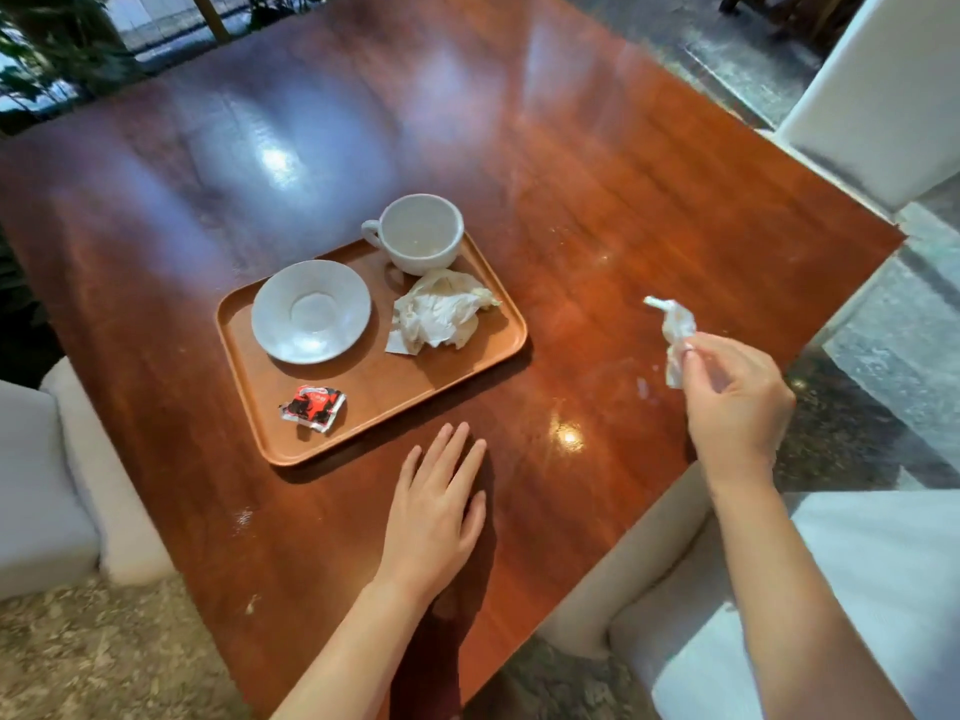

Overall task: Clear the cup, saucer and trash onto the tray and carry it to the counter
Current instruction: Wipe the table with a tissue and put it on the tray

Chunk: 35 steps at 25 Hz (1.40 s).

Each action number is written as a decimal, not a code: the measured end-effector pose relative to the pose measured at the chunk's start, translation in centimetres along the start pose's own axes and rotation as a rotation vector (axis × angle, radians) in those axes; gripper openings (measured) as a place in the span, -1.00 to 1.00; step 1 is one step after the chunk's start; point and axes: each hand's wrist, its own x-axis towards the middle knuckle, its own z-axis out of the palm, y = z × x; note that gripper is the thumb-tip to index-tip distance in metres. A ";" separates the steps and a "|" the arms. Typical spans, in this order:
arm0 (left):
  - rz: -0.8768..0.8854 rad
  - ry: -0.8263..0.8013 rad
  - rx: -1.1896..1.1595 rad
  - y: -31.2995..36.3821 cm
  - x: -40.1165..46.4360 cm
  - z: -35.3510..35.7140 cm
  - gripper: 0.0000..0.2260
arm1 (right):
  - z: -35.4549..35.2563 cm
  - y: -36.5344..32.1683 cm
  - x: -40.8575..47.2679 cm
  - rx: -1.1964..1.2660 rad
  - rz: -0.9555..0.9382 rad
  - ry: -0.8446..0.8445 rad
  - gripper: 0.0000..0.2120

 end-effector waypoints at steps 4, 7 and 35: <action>-0.006 -0.038 0.051 -0.1 -0.1 0.5 -0.56 | 1.4 5.6 0.9 -0.153 -0.016 -0.189 -0.67; -0.029 -0.050 0.063 -0.1 -0.1 0.5 -0.55 | 2.7 6.8 0.9 -0.295 -0.092 -0.384 -0.55; -0.021 -0.031 0.070 0.0 -0.3 0.4 -0.54 | -0.1 2.1 -16.5 -0.150 -0.854 -0.932 -0.53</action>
